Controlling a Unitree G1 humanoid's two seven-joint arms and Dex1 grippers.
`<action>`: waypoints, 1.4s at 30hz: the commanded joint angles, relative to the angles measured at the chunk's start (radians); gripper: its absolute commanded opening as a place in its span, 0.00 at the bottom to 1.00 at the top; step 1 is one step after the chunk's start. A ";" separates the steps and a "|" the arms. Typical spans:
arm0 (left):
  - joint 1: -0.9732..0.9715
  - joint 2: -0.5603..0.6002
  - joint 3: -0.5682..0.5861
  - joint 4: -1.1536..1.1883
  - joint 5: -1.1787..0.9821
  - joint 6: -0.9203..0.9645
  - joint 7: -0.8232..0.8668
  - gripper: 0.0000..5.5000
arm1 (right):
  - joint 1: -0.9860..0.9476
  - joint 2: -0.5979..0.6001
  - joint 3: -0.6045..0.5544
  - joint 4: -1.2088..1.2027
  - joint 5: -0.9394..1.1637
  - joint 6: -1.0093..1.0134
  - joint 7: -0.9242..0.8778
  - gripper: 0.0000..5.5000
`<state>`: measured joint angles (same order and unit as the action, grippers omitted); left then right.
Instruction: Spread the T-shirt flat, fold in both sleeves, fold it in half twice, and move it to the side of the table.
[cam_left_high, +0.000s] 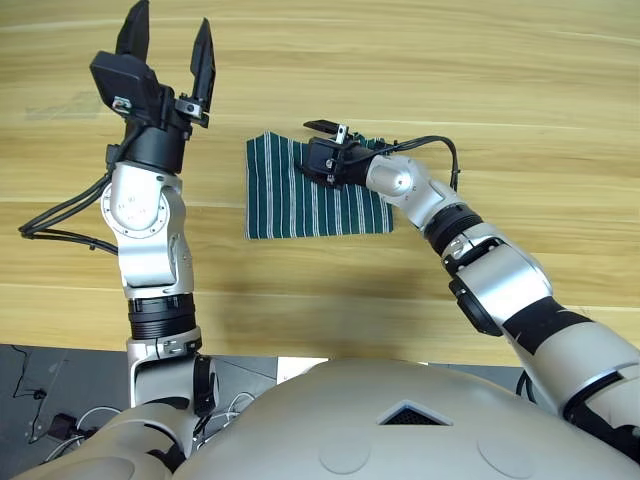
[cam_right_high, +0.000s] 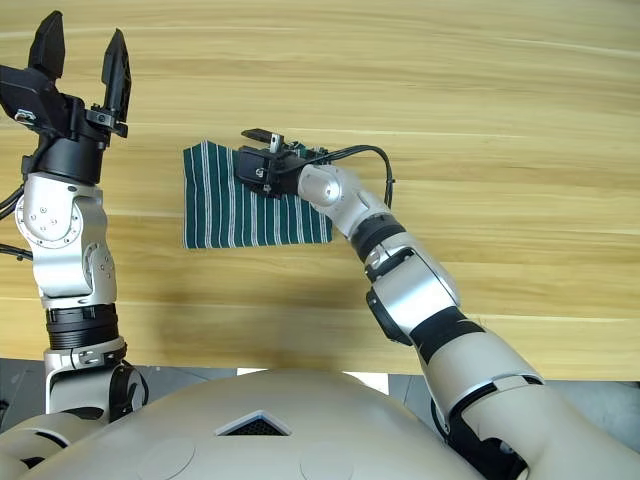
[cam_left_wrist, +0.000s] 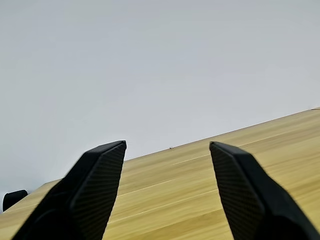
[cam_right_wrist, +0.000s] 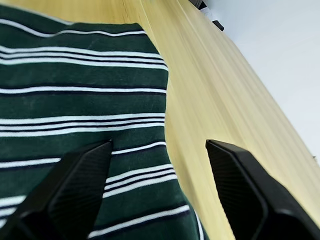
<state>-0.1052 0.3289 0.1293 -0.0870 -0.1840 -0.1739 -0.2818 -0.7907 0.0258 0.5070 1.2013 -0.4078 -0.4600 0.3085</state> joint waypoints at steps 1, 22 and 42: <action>0.017 -0.010 -0.004 -0.020 0.023 0.005 0.007 0.56 | 0.036 -0.140 -0.063 0.095 0.013 0.149 0.012 0.63; 0.131 -0.201 -0.064 -0.043 0.099 -0.037 0.148 0.56 | 0.397 -0.660 -0.498 0.096 0.234 0.178 -0.545 0.63; 0.024 -0.219 -0.079 0.185 0.236 -0.154 0.203 0.56 | 0.499 -0.296 -0.292 -0.774 0.264 -0.210 -0.638 0.63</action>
<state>-0.0775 0.1204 0.0960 0.0494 0.0300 -0.3117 -0.0588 -0.3411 -0.3468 0.2071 0.4172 -0.2878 -0.6142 -0.4041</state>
